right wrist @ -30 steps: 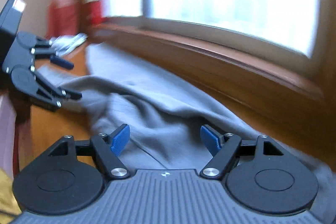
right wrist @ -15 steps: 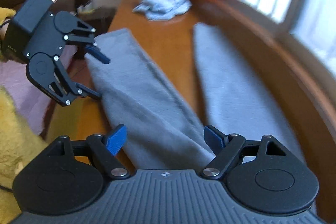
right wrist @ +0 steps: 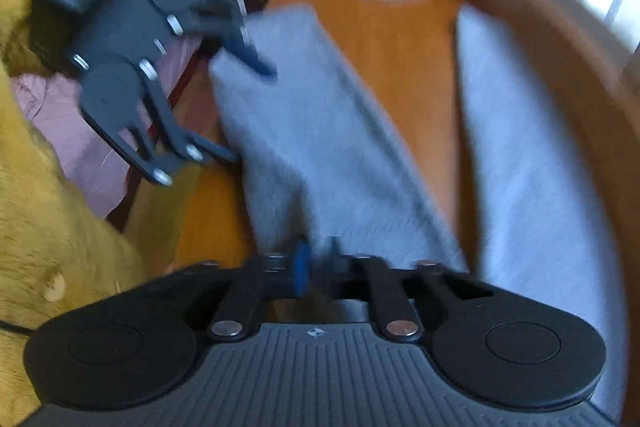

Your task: Fold clothes

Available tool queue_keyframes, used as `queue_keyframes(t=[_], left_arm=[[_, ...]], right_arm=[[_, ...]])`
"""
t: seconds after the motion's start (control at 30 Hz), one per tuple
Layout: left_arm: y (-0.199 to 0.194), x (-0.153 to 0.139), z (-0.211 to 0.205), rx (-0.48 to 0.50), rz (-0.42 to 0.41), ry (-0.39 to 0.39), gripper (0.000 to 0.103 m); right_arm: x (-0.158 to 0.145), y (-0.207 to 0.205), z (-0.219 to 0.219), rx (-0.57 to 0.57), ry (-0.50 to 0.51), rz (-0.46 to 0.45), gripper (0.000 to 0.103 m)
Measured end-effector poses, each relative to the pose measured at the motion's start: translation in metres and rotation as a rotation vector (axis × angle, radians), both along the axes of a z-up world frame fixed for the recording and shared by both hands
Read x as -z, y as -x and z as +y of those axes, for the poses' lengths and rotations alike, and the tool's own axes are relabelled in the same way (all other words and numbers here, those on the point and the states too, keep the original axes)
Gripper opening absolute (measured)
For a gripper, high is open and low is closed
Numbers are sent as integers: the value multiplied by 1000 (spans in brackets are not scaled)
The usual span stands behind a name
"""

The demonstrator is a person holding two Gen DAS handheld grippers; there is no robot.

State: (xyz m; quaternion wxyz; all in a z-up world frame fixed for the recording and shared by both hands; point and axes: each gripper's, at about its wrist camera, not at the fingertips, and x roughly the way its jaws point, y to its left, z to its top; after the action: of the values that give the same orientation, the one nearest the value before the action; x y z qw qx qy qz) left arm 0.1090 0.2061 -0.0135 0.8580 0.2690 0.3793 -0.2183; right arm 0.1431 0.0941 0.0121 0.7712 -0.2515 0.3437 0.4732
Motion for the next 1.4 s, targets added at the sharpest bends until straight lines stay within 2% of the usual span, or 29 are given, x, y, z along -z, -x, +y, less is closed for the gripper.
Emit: queue_keyframes(t=[0.03, 0.07, 0.13, 0.2, 0.3, 0.4, 0.53, 0.57, 0.63, 0.67, 0.7, 0.73, 0.77, 0.83, 0.9, 0.93, 1.1, 1.2, 1.3, 1.4], left_arm=[[-3, 0, -2, -23, 4, 10, 24], [-5, 0, -5, -42, 1, 19, 14], [-6, -5, -11, -63, -37, 31, 10], [-5, -23, -15, -101, -100, 65, 8], [-11, -74, -15, -172, -239, 144, 7], [-33, -120, -24, -165, -350, 196, 8], [-81, -141, -71, -76, -499, 89, 11], [-96, -141, -83, -62, -519, 62, 13], [-130, -131, -107, -51, -496, 12, 15], [-150, -120, -118, -47, -472, -18, 19], [-169, -108, -129, -43, -443, -52, 25], [-187, -94, -139, -43, -409, -94, 38], [-202, -78, -148, -44, -376, -132, 47], [-223, -49, -161, -22, -311, -193, 47], [-231, -25, -168, 18, -256, -245, 50], [-231, -14, -170, 36, -245, -274, 51], [-229, 21, -173, 97, -213, -404, 57], [-219, 27, -169, 131, -260, -444, 60], [-207, 29, -166, 131, -273, -475, 60], [-191, 32, -157, 120, -283, -500, 60]], right_arm=[[-11, 3, -6, 13, -40, -16, 3], [-20, 5, -12, 26, -74, -28, 3], [-37, 12, -22, 41, -123, -68, 3], [-48, 20, -30, 52, -145, -128, 3], [-66, 26, -46, 98, -217, -222, 3], [-88, 18, -74, 168, -314, -316, 3], [-93, -24, -105, 272, -386, -399, 3], [-89, -37, -111, 303, -396, -412, 3], [-75, -67, -119, 367, -406, -420, 5], [-63, -81, -121, 398, -395, -414, 11], [-48, -97, -123, 447, -360, -417, 29], [-32, -110, -125, 497, -308, -418, 43], [-21, -117, -126, 539, -250, -418, 62], [-2, -124, -128, 620, -128, -423, 62], [0, -116, -139, 678, -85, -388, 62], [-3, -109, -147, 707, -97, -354, 62], [-3, -77, -192, 888, -394, -17, 62], [14, -55, -198, 983, -432, 78, 62], [40, -47, -198, 1076, -416, 202, 63], [53, -38, -195, 1094, -486, 242, 65]])
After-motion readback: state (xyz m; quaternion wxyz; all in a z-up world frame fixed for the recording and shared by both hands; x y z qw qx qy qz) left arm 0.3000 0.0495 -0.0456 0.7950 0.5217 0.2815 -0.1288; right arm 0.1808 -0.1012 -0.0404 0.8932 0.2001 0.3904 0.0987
